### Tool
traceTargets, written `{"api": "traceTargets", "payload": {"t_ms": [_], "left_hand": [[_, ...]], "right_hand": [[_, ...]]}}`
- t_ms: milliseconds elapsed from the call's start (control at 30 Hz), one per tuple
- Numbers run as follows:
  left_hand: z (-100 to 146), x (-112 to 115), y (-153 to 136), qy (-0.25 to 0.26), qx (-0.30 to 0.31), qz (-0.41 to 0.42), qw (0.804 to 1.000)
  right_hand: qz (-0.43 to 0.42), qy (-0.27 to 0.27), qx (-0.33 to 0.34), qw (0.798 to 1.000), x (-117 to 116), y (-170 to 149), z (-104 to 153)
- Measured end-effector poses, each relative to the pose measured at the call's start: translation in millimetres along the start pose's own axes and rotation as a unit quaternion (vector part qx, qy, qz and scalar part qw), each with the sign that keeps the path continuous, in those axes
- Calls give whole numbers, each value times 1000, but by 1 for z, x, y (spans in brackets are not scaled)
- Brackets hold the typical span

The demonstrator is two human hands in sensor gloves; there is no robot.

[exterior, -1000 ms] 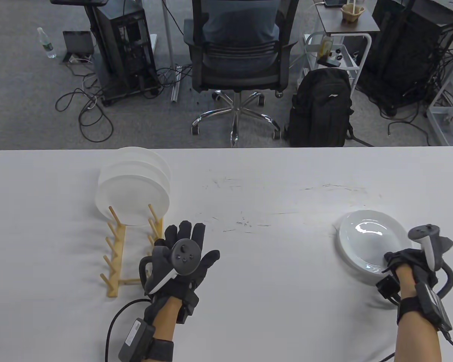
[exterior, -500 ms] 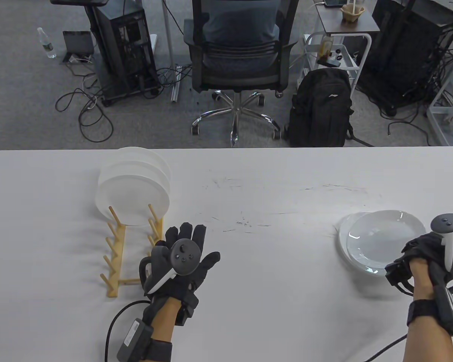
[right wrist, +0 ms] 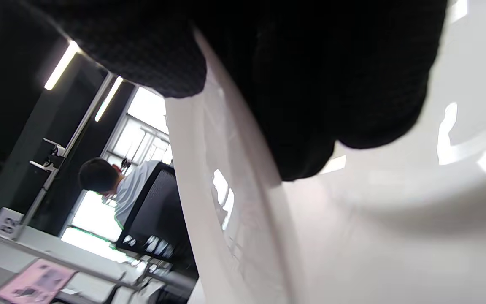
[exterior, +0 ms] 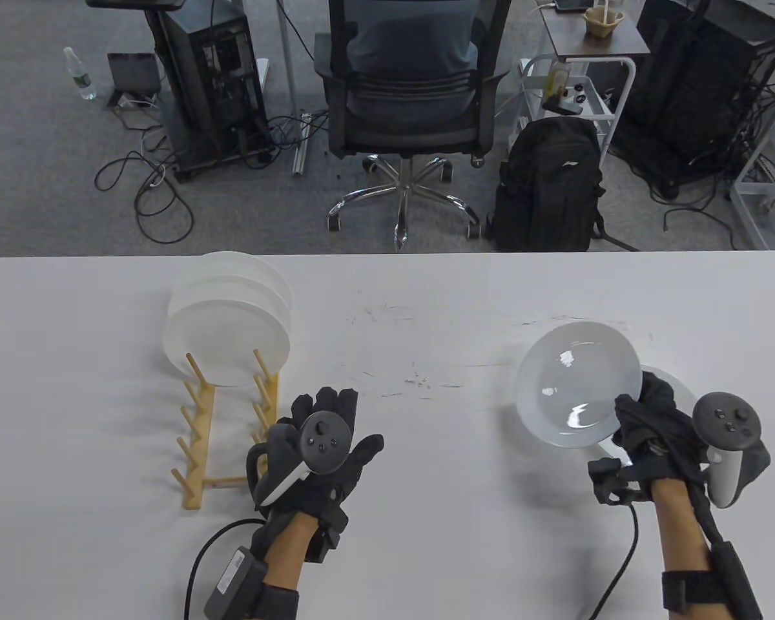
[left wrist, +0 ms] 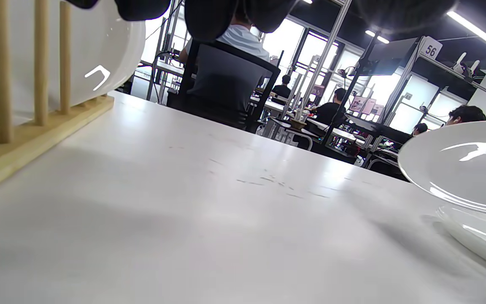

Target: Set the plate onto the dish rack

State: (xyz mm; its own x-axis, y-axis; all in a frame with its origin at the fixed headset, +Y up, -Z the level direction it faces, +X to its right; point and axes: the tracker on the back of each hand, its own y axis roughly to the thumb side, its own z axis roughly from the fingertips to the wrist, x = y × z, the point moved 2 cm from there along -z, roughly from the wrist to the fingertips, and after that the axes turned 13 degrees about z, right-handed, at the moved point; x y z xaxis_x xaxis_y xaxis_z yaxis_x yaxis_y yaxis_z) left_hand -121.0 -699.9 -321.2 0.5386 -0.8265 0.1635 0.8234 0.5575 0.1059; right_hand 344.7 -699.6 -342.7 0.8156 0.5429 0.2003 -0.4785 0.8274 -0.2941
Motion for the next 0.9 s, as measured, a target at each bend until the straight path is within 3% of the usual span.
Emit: {"api": "traceTargets", "payload": {"t_ms": [67,200,300,367,467,533,600,633,700,800,900], "left_hand": [[0,2,-1,-1,1,11,1000],[-1,9,0,-25,10,55,998],[-2,23,2,-79,9,167,983],[-3,32,2,-97,-11,270,958],[-5,44,-2,-130,-37,359,924],[-6,51,-5,-132,-57,426,893],[-5,53,-5,-144,-56,495,855],[-4,51,-4,-143,-55,510,846],[-4,36,2,-89,-41,475,875],[2,-3,21,3,10,319,948],[11,-37,41,97,52,204,973]], "right_hand": [[-64,95,-14,993,-24,-9,-3],[-107,184,-22,977,-59,-10,3],[-120,252,-9,960,-86,-4,15],[-145,292,-7,945,-105,3,28],[-167,319,4,933,-117,12,40],[-142,326,46,933,-121,24,48],[-51,258,106,959,-113,34,49],[-8,234,126,964,-109,39,50],[36,183,159,970,-97,47,52],[103,117,191,969,-77,55,54],[200,80,204,955,-66,57,53]]}}
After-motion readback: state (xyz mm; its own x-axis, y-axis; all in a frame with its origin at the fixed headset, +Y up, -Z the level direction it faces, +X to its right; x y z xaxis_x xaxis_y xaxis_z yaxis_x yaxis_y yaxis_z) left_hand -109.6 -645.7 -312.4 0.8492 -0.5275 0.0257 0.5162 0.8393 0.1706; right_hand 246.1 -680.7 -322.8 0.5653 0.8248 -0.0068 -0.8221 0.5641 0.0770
